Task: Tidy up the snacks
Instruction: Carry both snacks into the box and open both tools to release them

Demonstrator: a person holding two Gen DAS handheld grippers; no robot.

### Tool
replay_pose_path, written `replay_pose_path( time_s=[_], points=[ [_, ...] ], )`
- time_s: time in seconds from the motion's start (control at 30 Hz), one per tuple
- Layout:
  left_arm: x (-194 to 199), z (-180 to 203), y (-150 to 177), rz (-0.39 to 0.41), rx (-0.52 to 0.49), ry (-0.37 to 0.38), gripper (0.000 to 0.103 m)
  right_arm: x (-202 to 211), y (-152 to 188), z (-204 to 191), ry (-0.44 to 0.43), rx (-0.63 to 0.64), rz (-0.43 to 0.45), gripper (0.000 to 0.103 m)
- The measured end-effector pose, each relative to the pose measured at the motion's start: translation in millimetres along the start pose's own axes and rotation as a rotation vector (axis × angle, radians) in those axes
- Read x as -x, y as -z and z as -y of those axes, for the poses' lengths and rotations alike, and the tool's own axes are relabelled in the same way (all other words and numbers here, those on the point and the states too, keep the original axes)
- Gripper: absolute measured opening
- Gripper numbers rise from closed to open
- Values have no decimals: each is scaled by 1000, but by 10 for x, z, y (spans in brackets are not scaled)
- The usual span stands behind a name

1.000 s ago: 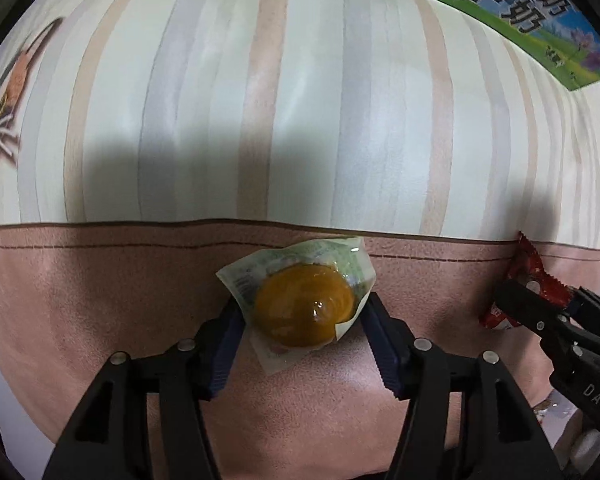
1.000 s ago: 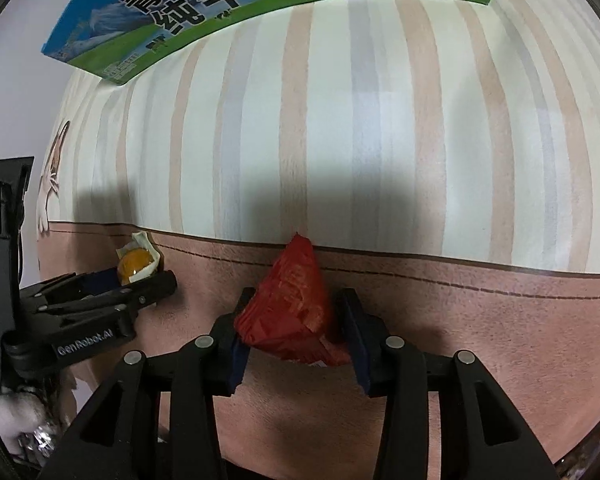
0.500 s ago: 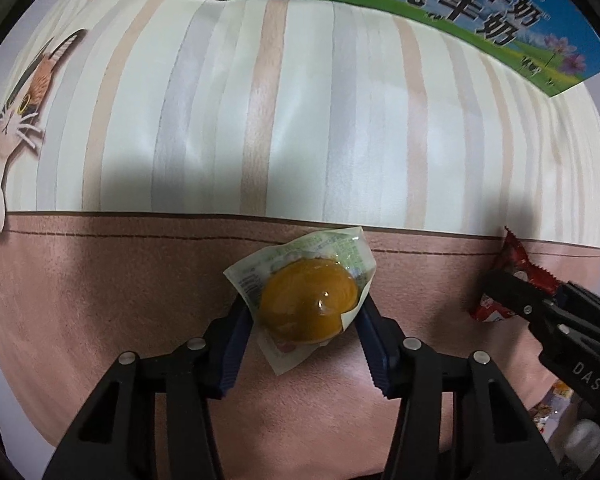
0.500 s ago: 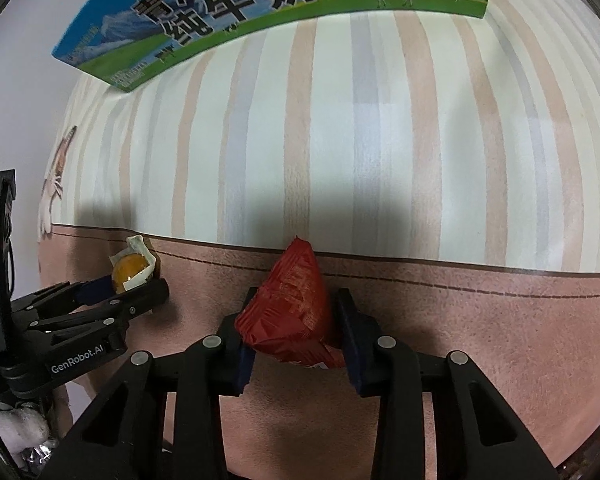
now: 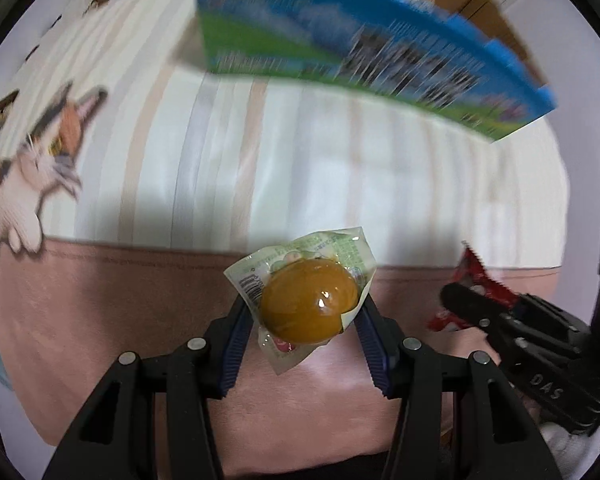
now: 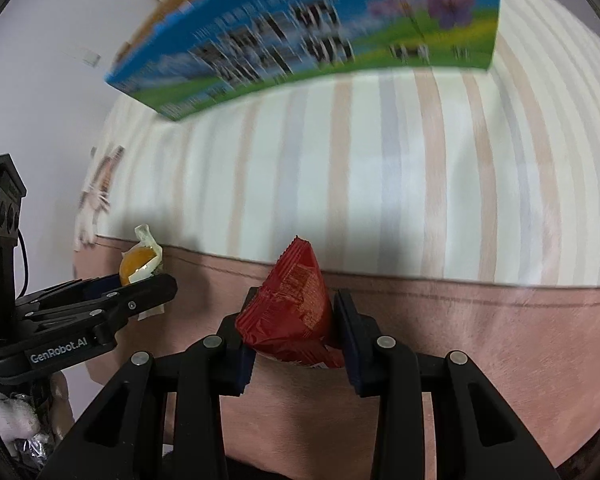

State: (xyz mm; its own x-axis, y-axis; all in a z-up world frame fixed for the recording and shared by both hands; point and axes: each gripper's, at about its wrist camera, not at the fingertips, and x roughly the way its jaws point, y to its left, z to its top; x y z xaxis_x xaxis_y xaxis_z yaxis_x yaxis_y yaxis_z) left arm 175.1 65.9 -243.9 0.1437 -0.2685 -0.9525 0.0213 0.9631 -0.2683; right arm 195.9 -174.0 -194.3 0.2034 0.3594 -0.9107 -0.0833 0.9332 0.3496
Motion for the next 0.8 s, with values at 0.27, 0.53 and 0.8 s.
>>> replay_pose_path(
  time_s=[0.27, 0.53, 0.8],
  points=[
    [820, 269, -604, 140, -61, 100, 49, 950, -529, -135, -82, 36, 166, 38],
    [1306, 502, -1558, 226, -136, 91, 49, 1587, -1445, -251, -44, 63, 294, 38],
    [744, 267, -2314, 66, -113, -57, 49, 1195, -2206, 128, 62, 26, 118, 38]
  ],
)
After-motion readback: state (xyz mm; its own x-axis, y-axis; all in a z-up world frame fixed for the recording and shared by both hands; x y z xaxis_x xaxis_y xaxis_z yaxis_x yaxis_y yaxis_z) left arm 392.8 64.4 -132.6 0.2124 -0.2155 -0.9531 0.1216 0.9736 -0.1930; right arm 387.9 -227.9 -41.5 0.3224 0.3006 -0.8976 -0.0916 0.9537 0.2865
